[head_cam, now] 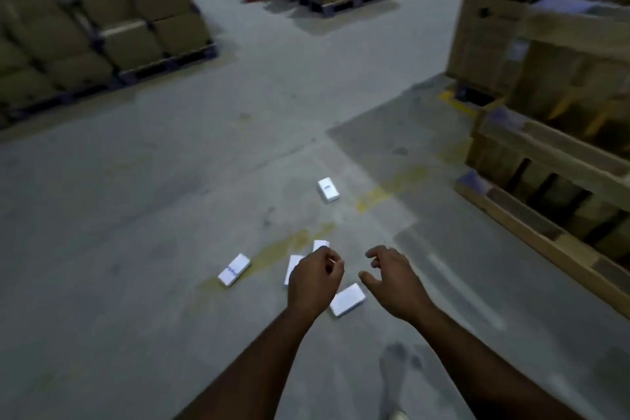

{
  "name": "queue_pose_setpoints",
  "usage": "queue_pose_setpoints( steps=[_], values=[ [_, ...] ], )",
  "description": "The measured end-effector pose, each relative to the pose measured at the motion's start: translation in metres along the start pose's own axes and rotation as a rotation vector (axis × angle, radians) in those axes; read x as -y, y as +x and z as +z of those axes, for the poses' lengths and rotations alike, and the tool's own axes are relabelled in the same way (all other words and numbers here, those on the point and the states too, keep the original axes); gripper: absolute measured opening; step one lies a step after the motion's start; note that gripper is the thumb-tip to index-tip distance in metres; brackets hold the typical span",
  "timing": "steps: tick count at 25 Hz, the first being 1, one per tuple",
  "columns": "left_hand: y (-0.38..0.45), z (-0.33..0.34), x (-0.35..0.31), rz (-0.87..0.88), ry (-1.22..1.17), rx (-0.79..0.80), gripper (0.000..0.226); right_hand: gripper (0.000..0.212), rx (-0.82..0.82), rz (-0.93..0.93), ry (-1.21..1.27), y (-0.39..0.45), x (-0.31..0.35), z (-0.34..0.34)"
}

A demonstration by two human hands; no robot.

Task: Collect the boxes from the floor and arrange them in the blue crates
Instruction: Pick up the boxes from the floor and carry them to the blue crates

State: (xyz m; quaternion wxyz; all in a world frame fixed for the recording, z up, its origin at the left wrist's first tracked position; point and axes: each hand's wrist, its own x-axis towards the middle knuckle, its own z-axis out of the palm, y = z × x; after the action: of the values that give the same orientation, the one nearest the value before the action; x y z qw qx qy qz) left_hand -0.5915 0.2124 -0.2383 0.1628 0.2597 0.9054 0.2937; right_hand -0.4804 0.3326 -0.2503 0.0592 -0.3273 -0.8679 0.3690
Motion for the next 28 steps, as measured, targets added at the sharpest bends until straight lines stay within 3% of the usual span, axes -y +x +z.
queue_pose_setpoints(
  steps=[5,12,18,24,28],
  values=[
    [0.015,-0.027,0.059,-0.209,-0.036,-0.1,0.012,0.042,0.177,-0.12,-0.003,0.041,0.041,0.054],
    [0.075,-0.069,0.15,-0.323,-0.119,-0.162,0.012,0.042,0.31,-0.174,-0.077,0.106,0.099,0.139],
    [0.162,-0.131,0.258,-0.322,-0.113,-0.051,0.01,0.041,0.314,-0.051,-0.063,0.175,0.175,0.245],
    [0.254,-0.172,0.329,-0.311,-0.033,0.05,0.009,0.039,0.284,0.091,0.007,0.223,0.223,0.31],
    [0.305,-0.16,0.356,-0.364,-0.015,0.127,0.028,0.037,0.278,0.123,-0.021,0.27,0.219,0.345]
  ],
)
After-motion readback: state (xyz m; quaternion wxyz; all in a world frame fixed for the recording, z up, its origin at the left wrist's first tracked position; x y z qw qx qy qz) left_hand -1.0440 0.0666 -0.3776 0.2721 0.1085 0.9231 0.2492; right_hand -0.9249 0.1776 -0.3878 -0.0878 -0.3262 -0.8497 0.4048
